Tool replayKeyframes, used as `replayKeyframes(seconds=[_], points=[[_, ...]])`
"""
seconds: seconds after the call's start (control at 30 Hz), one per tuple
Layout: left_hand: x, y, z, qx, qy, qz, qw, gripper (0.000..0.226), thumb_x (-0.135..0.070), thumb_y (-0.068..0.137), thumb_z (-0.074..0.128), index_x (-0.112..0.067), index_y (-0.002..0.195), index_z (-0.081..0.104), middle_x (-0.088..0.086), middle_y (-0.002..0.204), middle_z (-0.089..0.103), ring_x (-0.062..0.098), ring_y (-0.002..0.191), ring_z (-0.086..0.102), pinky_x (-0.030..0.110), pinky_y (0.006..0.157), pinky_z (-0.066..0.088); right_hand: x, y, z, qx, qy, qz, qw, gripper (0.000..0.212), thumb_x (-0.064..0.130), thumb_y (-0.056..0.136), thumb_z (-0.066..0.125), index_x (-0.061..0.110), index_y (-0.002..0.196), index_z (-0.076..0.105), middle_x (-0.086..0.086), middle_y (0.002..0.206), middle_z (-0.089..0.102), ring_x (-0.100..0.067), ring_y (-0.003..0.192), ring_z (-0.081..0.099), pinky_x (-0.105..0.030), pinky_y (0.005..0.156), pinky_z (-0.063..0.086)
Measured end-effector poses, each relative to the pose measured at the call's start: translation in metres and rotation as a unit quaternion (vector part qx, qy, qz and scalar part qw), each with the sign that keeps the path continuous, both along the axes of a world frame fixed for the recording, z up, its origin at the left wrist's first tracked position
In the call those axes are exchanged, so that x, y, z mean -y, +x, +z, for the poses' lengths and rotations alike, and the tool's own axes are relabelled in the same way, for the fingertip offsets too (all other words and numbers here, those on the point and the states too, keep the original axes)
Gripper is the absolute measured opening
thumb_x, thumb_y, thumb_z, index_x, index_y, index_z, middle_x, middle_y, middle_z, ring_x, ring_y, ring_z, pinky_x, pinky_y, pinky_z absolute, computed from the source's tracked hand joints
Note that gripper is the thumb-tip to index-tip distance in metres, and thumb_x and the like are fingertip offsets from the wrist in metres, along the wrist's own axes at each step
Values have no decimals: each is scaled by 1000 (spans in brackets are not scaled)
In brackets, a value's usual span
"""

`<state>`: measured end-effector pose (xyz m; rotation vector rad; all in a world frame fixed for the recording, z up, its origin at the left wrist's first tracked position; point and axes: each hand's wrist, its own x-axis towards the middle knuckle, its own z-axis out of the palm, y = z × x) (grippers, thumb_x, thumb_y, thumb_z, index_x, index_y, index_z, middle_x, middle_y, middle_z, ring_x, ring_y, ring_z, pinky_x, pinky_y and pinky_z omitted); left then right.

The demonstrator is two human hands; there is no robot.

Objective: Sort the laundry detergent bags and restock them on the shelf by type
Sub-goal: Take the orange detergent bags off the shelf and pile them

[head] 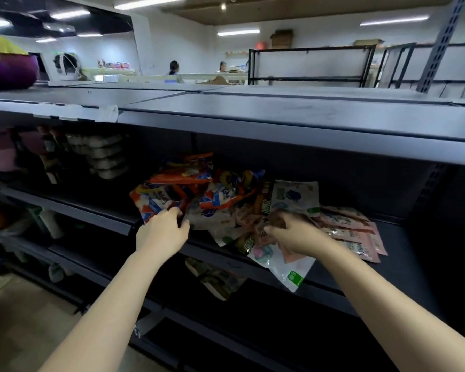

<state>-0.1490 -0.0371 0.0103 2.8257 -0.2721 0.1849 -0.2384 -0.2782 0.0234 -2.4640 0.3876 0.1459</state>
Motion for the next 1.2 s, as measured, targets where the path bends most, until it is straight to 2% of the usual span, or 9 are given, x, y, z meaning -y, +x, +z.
replayKeyframes(seconds=[0.2, 0.4, 0.53, 0.63, 0.73, 0.87, 0.97, 1.07, 1.2], points=[[0, 83, -22, -11, -1, 1, 1000, 39, -40, 93, 42, -20, 126, 48, 9, 120, 57, 32, 105, 56, 41, 88, 48, -16, 52, -22, 44, 46, -58, 996, 42, 40, 96, 48, 20, 133, 49, -3, 123, 60, -16, 91, 58, -18, 59, 44], [-4, 172, -42, -51, -47, -53, 996, 62, -57, 89, 41, -25, 141, 37, 7, 144, 41, 31, 126, 45, 44, 100, 42, -35, 99, -39, 60, 74, -104, 990, 46, 48, 95, 45, 20, 131, 52, -1, 124, 56, -18, 106, 56, -27, 81, 46], [-8, 216, -47, -63, -76, -116, 988, 90, -74, 72, 45, -31, 148, 21, 4, 152, 28, 30, 136, 32, 51, 106, 35, -50, 123, -39, 61, 58, -129, 988, 39, 41, 96, 45, 13, 117, 61, -2, 109, 60, -13, 91, 56, -28, 80, 47], [-10, 243, -49, -14, -74, -157, 985, 91, -68, 70, 58, -31, 146, 25, 4, 151, 30, 30, 137, 29, 51, 109, 31, -51, 150, -52, 89, 2, -151, 985, 38, 38, 95, 47, 10, 116, 60, -9, 119, 62, -26, 110, 57, -32, 93, 43], [-12, 258, -54, 27, -42, -157, 986, 95, -60, 71, 68, -27, 148, 24, 8, 152, 25, 33, 140, 19, 51, 113, 22, -54, 176, -68, 139, 47, -211, 967, 62, 64, 79, 54, 27, 129, 52, -4, 131, 55, -26, 121, 51, -37, 102, 41], [-9, 259, -51, 81, 52, -139, 986, 95, -59, 76, 65, -23, 150, 18, 8, 154, 18, 34, 142, 10, 49, 113, 18, -40, 217, -106, 135, 30, -222, 965, 95, 94, 61, 35, 50, 144, 16, 11, 157, 16, -24, 145, 15, -50, 116, 17], [-7, 268, -45, 82, 77, -127, 986, 80, -48, 85, 60, -21, 149, 21, 8, 154, 19, 35, 141, 12, 50, 112, 23, -48, 229, -95, 123, -89, -247, 957, 71, 66, 88, 33, 31, 148, 24, 2, 157, 17, -24, 145, 10, -45, 117, 11], [-9, 275, -45, 78, 71, -129, 986, 70, -38, 88, 58, -23, 148, 24, 11, 153, 19, 35, 140, 15, 50, 112, 24, -59, 224, -69, 171, -55, -256, 950, 36, 35, 100, 38, 11, 120, 57, -9, 121, 56, -28, 115, 50, -32, 93, 40], [-9, 270, -44, 61, 52, -111, 990, 66, -30, 91, 55, -22, 148, 23, 13, 154, 14, 37, 141, 13, 49, 113, 22, -68, 209, -30, 280, 0, -247, 928, 30, 25, 102, 37, 13, 78, 52, 2, 75, 55, -12, 70, 56, -22, 57, 36]])
